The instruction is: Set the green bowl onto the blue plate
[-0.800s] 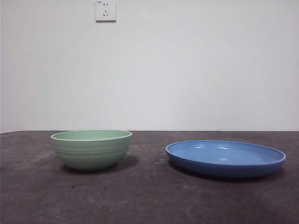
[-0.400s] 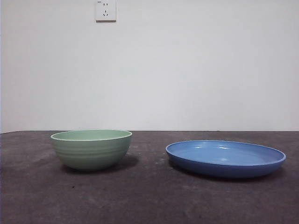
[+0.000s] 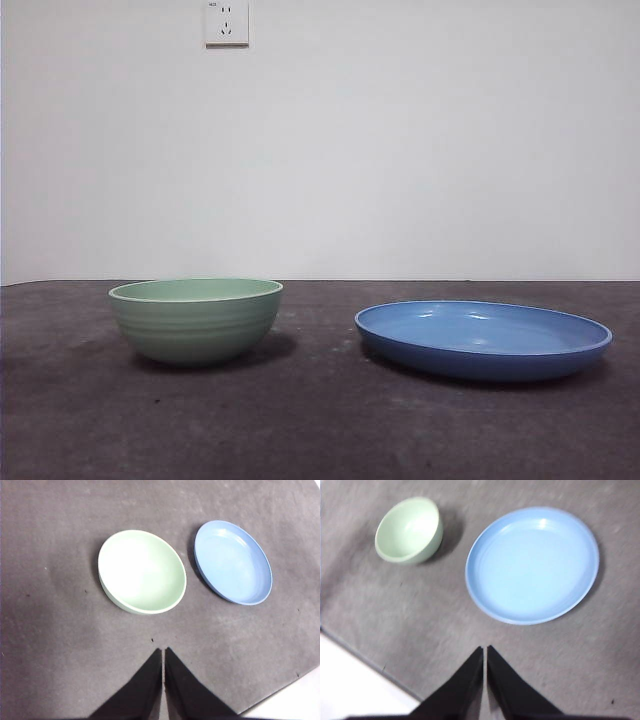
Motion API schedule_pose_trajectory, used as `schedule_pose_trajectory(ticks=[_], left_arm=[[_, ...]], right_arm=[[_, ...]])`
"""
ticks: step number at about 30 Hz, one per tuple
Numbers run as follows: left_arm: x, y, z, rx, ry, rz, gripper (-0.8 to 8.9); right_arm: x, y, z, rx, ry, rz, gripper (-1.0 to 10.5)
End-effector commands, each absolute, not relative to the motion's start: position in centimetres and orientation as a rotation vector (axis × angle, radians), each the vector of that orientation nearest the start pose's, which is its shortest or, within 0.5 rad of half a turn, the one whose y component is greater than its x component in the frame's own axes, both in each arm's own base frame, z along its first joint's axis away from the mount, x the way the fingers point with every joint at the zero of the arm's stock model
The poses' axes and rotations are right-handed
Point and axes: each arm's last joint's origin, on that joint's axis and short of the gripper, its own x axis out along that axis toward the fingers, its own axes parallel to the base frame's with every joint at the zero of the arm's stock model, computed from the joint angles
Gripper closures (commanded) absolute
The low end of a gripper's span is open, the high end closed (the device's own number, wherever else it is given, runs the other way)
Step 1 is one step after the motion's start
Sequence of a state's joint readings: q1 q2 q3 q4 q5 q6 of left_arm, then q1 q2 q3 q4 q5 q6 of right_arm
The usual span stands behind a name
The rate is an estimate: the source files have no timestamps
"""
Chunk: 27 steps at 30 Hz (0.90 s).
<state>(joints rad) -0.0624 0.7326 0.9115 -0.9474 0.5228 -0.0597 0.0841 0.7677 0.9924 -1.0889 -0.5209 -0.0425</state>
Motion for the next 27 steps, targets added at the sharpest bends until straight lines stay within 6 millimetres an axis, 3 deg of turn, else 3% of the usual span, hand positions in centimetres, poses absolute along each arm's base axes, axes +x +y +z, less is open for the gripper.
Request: schedule_pose_trajectory(ticks=[1, 5, 9, 14, 16, 27], left_arm=[[11.99, -2.3, 32.37, -0.204, 0.755, -0.555, 8.04], [11.99, -2.34, 32.37, -0.203, 0.755, -0.557, 7.99], [11.99, -2.34, 32.37, -0.203, 0.755, -0.557, 7.1], [11.97, -2.34, 32.36, -0.214, 0.761, -0.553, 4.6], [11.99, -2.34, 32.36, -0.214, 0.761, -0.553, 4.02], [12.72, -2.47, 32.32, -0.233, 0.763, -0.55, 4.02]], right_arm=[[11.46, 2.65, 33.49, 0.118, 0.821, 0.617, 9.4], [11.45, 2.74, 33.49, 0.115, 0.822, 0.624, 9.4], [11.45, 2.74, 33.49, 0.119, 0.823, 0.623, 9.2], [11.45, 2.74, 33.49, 0.133, 0.828, 0.616, 6.2], [11.45, 2.74, 33.49, 0.136, 0.829, 0.614, 5.7], [11.45, 2.74, 33.49, 0.139, 0.83, 0.613, 5.7]])
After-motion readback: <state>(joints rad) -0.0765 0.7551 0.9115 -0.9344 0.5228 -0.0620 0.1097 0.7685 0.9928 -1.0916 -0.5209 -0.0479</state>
